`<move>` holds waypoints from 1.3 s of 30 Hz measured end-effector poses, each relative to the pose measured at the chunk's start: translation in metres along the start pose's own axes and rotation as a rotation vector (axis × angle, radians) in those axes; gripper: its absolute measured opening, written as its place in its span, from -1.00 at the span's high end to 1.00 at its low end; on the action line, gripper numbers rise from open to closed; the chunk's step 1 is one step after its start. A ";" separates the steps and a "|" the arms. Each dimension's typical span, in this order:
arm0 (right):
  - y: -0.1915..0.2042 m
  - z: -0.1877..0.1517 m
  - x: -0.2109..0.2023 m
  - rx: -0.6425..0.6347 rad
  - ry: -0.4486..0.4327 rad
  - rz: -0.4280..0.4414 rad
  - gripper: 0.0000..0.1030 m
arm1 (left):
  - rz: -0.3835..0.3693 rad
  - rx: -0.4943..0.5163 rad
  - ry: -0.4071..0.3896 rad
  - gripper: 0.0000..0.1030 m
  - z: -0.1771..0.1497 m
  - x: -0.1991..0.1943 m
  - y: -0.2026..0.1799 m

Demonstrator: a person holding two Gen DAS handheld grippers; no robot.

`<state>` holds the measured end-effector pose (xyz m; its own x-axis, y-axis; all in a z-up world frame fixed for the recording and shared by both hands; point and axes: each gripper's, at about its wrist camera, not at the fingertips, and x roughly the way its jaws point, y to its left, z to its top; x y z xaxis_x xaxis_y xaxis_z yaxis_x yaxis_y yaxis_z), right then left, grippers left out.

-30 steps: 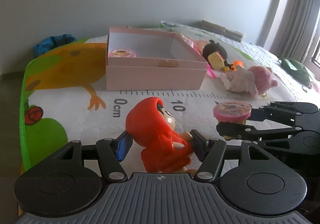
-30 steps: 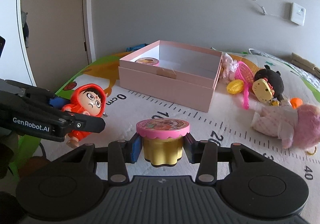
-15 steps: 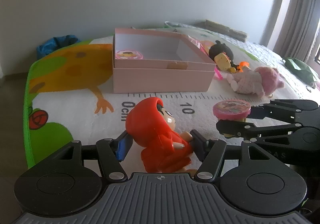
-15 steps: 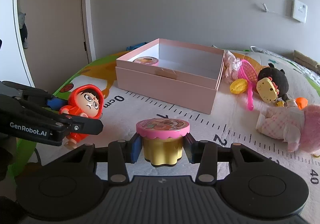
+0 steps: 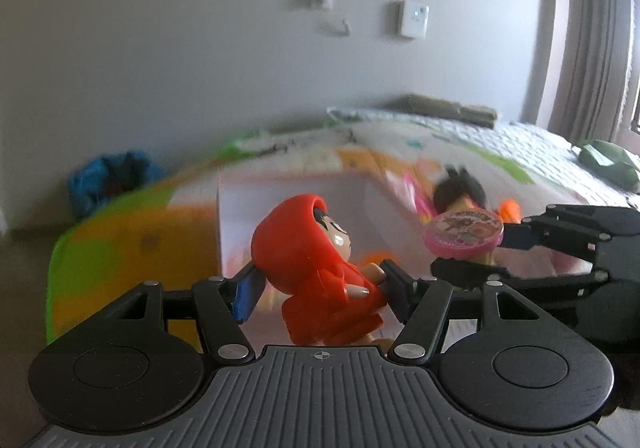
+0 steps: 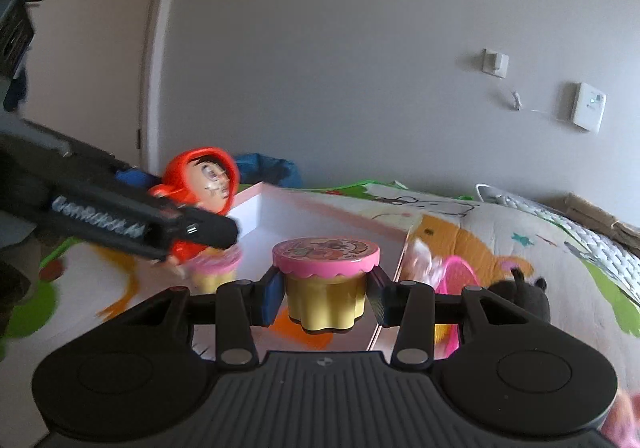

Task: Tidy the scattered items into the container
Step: 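Carry both toys to the pink box and release them inside, then grasp the pink plush doll with the right gripper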

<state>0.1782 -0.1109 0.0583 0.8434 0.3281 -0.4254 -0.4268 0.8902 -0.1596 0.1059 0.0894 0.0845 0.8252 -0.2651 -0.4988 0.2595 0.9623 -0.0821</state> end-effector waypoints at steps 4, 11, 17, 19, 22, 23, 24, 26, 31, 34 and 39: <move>-0.007 0.000 0.029 0.017 0.031 0.013 0.17 | 0.004 -0.011 0.018 -0.32 0.031 0.048 0.002; -0.005 -0.009 0.043 0.028 0.043 0.023 0.11 | 0.010 -0.042 0.070 -0.34 0.034 0.091 0.012; -0.011 -0.014 0.031 0.065 0.026 0.019 0.05 | 0.009 -0.074 0.050 -0.62 0.034 0.088 0.020; -0.015 -0.017 0.019 0.085 0.015 0.017 -0.04 | 0.009 -0.087 0.040 -0.74 0.034 0.082 0.020; -0.027 -0.027 0.000 0.121 0.015 0.000 -0.07 | -0.002 -0.091 0.036 -0.81 0.034 0.073 0.012; -0.033 -0.032 -0.007 0.134 0.019 -0.009 -0.07 | -0.012 -0.081 0.036 -0.81 0.033 0.069 0.006; -0.039 -0.035 -0.013 0.150 0.023 -0.022 -0.08 | -0.025 -0.067 0.035 -0.82 0.031 0.066 0.000; -0.053 -0.047 -0.028 0.182 0.035 -0.060 -0.15 | -0.053 -0.034 0.030 -0.82 0.026 0.057 -0.016; -0.089 -0.076 -0.066 0.254 0.052 -0.178 -0.24 | -0.145 0.045 0.028 -0.87 0.004 0.036 -0.064; -0.113 -0.089 -0.085 0.316 0.045 -0.261 -0.39 | -0.193 0.097 0.035 -0.90 -0.014 0.027 -0.094; -0.159 -0.108 -0.101 0.460 0.031 -0.387 -0.57 | -0.246 0.168 0.085 -0.93 -0.041 0.019 -0.132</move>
<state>0.1260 -0.3199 0.0306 0.8963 -0.0501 -0.4405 0.1002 0.9908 0.0912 0.0670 -0.0403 0.0502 0.6845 -0.4758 -0.5523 0.5312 0.8444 -0.0691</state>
